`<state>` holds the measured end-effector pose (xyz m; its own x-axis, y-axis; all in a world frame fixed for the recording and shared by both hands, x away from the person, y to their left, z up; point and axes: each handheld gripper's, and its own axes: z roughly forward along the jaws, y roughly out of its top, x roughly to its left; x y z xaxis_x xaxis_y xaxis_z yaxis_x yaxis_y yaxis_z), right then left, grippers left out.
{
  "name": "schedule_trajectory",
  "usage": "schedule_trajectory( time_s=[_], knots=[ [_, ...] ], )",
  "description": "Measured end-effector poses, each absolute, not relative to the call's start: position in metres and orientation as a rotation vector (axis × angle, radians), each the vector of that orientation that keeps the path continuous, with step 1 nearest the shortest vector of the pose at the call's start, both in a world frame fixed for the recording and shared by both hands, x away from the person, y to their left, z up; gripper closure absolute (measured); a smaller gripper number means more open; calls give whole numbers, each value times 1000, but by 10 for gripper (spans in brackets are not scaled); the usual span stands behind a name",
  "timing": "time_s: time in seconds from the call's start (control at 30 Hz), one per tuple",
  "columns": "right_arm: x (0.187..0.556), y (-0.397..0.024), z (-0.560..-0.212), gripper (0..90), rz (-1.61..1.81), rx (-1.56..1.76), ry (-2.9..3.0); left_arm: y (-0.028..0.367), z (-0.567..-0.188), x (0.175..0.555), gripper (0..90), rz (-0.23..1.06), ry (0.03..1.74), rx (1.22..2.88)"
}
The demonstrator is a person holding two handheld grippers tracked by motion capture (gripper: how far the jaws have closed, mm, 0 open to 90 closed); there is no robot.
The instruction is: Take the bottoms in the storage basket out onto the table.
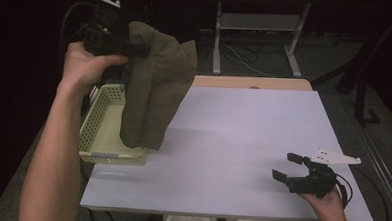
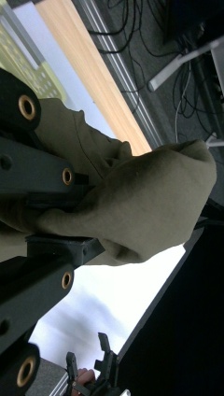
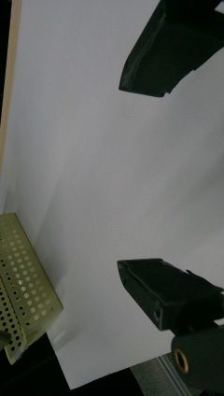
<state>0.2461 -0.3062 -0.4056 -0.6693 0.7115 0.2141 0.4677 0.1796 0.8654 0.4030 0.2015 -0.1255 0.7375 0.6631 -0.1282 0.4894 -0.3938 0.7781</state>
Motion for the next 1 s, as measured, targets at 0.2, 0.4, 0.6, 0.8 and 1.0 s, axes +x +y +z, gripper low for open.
schedule_trajectory(
  time_s=[0.2, 0.4, 0.6, 0.8, 1.0],
  knots=[
    [247, -308, -406, 89, 1480, 1147, 2228, 185, -128, 407, 785, 241, 843, 2069],
    [246, -306, -406, 88, 1473, 1153, 2251, 163, -134, 411, 785, 216, 805, 2099],
    [248, -306, -407, 4, 1464, 1180, 2266, 147, -138, 413, 785, 203, 774, 2110],
    [248, -304, -408, 4, 1452, 1170, 2276, 128, -144, 415, 785, 182, 731, 2127],
    [248, -306, -408, 4, 1451, 1175, 2270, 113, -152, 418, 785, 155, 698, 2138]
  ],
)
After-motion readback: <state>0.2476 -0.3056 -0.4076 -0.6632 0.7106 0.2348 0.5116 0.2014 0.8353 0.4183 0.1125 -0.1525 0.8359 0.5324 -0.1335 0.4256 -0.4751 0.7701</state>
